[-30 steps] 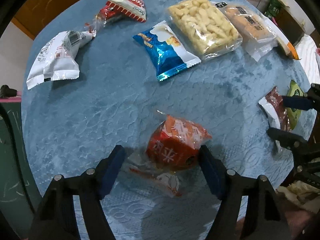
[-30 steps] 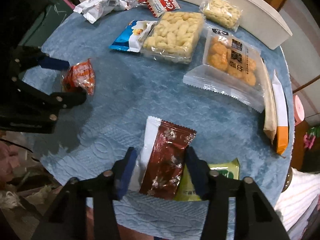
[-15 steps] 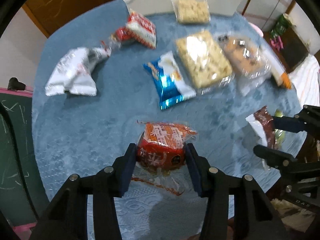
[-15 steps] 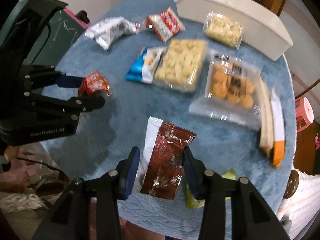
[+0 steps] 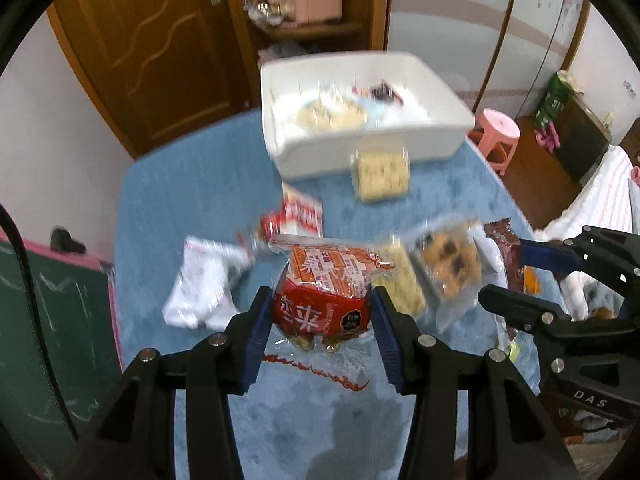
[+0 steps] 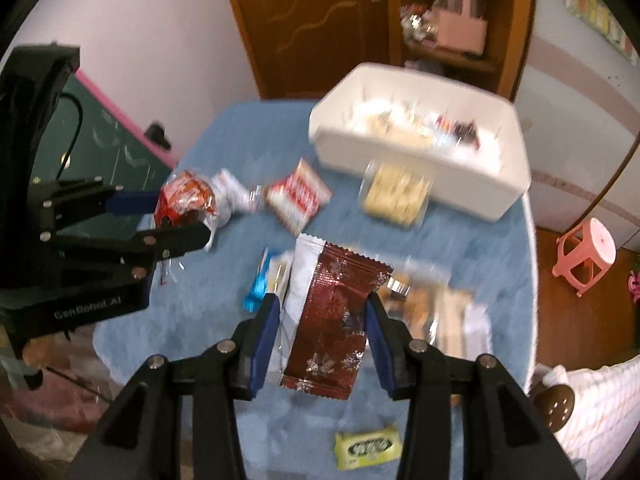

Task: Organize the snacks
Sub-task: 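Lift both snacks into the white tray and open both grippers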

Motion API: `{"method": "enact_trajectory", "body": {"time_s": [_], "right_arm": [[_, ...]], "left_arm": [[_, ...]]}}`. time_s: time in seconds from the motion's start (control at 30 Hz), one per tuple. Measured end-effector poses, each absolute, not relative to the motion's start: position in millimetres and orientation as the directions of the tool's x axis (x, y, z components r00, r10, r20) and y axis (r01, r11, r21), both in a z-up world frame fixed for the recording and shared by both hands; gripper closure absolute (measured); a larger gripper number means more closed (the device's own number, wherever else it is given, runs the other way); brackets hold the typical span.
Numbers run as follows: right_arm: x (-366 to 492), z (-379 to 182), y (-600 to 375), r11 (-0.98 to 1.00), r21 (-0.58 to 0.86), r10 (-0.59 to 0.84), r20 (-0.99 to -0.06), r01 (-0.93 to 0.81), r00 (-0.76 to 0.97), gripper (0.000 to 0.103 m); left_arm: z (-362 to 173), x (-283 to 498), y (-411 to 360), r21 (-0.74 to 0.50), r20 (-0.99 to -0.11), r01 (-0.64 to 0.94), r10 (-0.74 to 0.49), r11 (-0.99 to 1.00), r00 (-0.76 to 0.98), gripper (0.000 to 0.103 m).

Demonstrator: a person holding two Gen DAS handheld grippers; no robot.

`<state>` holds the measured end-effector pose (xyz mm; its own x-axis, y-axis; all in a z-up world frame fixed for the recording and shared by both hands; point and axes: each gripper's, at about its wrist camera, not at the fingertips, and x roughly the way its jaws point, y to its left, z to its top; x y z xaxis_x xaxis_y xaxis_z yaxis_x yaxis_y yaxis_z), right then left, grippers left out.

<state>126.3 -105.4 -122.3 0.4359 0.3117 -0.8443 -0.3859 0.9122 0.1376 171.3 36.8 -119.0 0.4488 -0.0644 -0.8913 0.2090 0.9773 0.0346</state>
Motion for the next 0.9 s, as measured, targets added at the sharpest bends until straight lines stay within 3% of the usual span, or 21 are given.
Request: {"method": "enact_trajectory", "body": {"time_s": [0.43,0.9], "right_arm": [[207,-54,-130,0.955,0.112,0.258,-0.768,-0.275,0.585,0.059],[324,-22,-147,0.985,0.102,0.167,-0.738,-0.136,0.654,0.058]], "left_arm": [[-59,255,29,0.057,-0.845,0.23,-0.076,0.971,0.53,0.055],[-33,369,11,0.027,-0.771,0.215,-0.116,0.976,0.626,0.055]]}}
